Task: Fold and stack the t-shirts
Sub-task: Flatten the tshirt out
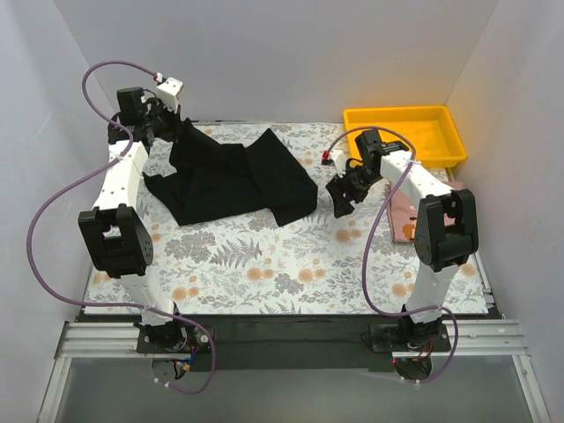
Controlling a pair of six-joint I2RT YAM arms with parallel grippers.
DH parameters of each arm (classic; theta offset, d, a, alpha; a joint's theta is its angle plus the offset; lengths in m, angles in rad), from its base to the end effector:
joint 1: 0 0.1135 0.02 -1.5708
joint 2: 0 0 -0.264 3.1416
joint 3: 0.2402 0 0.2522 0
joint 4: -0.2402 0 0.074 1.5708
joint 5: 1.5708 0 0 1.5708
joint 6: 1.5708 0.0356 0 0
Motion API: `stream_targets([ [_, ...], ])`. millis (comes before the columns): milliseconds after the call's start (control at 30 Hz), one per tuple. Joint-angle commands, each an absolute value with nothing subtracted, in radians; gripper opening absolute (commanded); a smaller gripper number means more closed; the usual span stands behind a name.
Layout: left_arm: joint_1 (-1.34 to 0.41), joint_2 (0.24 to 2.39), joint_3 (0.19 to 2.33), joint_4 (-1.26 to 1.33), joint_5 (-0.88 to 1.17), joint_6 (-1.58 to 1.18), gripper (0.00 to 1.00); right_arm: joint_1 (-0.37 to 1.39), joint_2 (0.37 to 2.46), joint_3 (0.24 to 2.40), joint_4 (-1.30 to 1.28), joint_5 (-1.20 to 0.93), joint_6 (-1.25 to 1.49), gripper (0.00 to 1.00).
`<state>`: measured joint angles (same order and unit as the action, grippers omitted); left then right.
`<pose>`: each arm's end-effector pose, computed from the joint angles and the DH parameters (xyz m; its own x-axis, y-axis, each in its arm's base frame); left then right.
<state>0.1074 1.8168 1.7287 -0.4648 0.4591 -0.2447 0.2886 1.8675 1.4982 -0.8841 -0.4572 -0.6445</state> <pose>0.4230 0.0297 0.3521 -0.5741 -0.2803 -0.7693 0.1441 0.8903 -0.4320 0.3601 0.1233 0.2328 -0.4953 -0.7094 -0.5015 -0.8569 0.4938 0.1477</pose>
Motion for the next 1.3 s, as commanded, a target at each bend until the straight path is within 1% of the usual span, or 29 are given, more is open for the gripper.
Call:
stream_targets([
  [0,0.104,1.758,1.710,-0.416,0.434,-0.259,0.00,0.313,1.818,1.522,-0.793,-0.546,-0.476,0.79],
  [100,0.104,1.770,1.706,-0.416,0.431,-0.262,0.00,0.431,1.775,1.474,-0.657,-0.411,-0.423,0.69],
  [133,0.103,1.773,1.706,-0.417,0.428,-0.262,0.00,0.508,1.775,1.473,-0.613,-0.370,-0.419,0.67],
  [167,0.104,1.776,1.704,-0.417,0.426,-0.262,0.00,0.546,1.781,1.473,-0.598,-0.301,-0.416,0.65],
  [233,0.104,1.782,1.706,-0.417,0.422,-0.261,0.00,0.631,1.833,1.506,-0.591,-0.253,-0.407,0.63],
  [333,0.103,1.783,1.709,-0.423,0.416,-0.261,0.00,0.690,1.931,1.583,-0.592,-0.204,-0.376,0.63],
  [500,0.104,1.778,1.707,-0.428,0.411,-0.249,0.00,0.718,2.057,1.657,-0.601,-0.149,-0.361,0.67],
  [700,0.104,1.775,1.694,-0.423,0.433,-0.236,0.00,0.716,2.131,1.706,-0.601,-0.161,-0.339,0.70],
  [800,0.104,1.779,1.692,-0.423,0.433,-0.238,0.00,0.718,2.161,1.732,-0.601,-0.166,-0.321,0.73],
  [900,0.103,1.775,1.680,-0.420,0.428,-0.236,0.00,0.718,2.180,1.738,-0.603,-0.169,-0.305,0.73],
  [1067,0.104,1.763,1.657,-0.413,0.425,-0.218,0.00,0.749,2.154,1.724,-0.601,-0.124,-0.298,0.73],
  [1267,0.103,1.759,1.644,-0.403,0.426,-0.219,0.00,0.793,2.144,1.721,-0.601,-0.087,-0.285,0.71],
])
